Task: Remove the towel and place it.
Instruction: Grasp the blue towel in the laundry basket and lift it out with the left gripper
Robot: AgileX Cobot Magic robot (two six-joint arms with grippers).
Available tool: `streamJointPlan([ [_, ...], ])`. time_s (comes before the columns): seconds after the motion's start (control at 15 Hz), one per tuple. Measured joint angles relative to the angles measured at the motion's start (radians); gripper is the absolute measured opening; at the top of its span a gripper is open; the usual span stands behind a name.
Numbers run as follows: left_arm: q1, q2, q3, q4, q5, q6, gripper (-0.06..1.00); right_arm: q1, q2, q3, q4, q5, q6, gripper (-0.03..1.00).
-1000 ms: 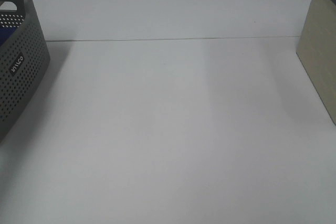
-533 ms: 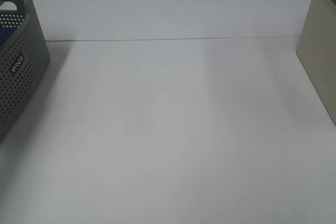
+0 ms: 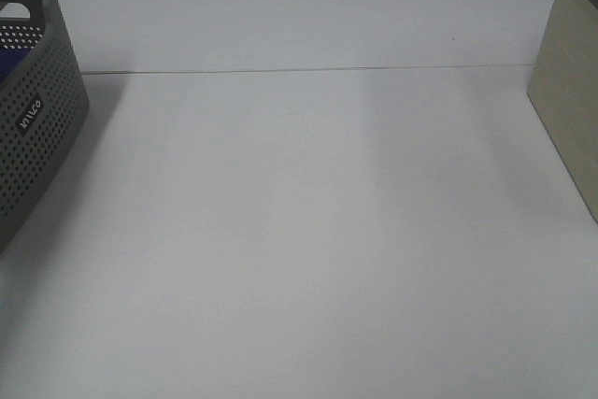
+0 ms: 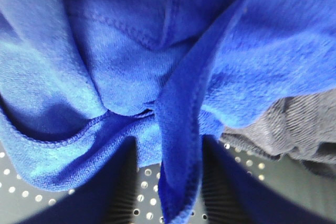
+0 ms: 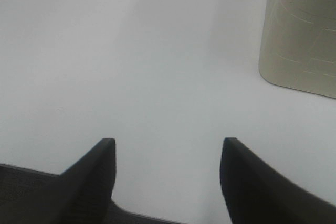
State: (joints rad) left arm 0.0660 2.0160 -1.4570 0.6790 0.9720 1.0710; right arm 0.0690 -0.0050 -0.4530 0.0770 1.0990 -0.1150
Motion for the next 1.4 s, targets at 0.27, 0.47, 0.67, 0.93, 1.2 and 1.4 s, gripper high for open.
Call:
streamJointPlan([
  [0.27,0.001,0.002,0.0,0.005,-0.008,-0.02,0.0,0.0,0.0,0.0,0.0,0.0,0.0,0.59],
  [0.47,0.001,0.002,0.0,-0.012,-0.007,-0.026,0.0,0.0,0.0,0.0,0.0,0.0,0.0,0.59],
  [0.67,0.001,0.002,0.0,-0.026,-0.007,-0.058,0.0,0.0,0.0,0.0,0.0,0.0,0.0,0.59],
  [0.93,-0.002,-0.081,-0.071,-0.087,0.03,-0.268,0.0,0.0,0.0,0.0,0.0,0.0,0.0,0.59],
  [1.2,-0.009,-0.247,-0.091,-0.178,0.096,-0.301,0.0,0.0,0.0,0.0,0.0,0.0,0.0,0.59],
  [1.4,-0.035,-0.393,-0.091,-0.27,0.109,-0.309,0.0,0.0,0.0,0.0,0.0,0.0,0.0,0.59],
])
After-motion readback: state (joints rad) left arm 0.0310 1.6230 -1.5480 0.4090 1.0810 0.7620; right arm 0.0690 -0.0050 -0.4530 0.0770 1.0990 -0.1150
